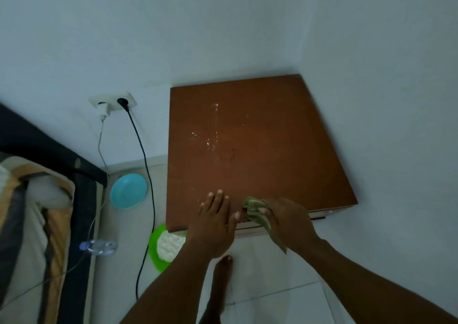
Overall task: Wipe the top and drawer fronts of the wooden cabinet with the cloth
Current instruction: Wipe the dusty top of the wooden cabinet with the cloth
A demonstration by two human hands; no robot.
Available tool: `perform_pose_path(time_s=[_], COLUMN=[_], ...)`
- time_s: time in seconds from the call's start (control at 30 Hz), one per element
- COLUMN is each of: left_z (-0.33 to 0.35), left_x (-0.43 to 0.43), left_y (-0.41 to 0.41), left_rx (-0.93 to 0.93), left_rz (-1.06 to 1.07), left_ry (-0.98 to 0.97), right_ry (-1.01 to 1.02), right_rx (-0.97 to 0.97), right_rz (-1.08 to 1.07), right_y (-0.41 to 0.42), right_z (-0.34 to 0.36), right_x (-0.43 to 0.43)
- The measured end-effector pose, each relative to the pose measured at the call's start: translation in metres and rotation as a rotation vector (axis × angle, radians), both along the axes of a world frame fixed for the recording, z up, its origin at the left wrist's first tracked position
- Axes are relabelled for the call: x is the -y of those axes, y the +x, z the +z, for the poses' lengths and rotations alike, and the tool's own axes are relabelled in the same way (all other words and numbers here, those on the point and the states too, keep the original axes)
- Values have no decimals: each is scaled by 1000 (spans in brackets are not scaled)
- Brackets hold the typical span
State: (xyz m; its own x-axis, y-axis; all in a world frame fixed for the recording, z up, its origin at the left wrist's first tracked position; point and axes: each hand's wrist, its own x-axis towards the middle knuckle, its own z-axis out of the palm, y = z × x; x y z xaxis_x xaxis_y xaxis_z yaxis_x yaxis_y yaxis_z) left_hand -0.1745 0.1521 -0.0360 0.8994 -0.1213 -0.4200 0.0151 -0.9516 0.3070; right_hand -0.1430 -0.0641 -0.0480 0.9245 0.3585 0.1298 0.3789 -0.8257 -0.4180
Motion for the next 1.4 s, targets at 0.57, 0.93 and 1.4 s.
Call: perform_pose_path(time_s=[0.57, 0.93, 1.4], left_z=[-9, -27, -34], left_x=[-109, -131, -117], left_y=[171, 238, 231], left_rx=[47, 196, 244], left_rz=[-27, -96, 3], left_ry=[-28, -45, -42], right_ry=[-229, -314, -385], right_rx=[-25, -262, -118], right_rz=[80, 20, 3], right_y=[309, 414, 339], right_z=[43, 5, -35], right_x=[-129, -136, -107])
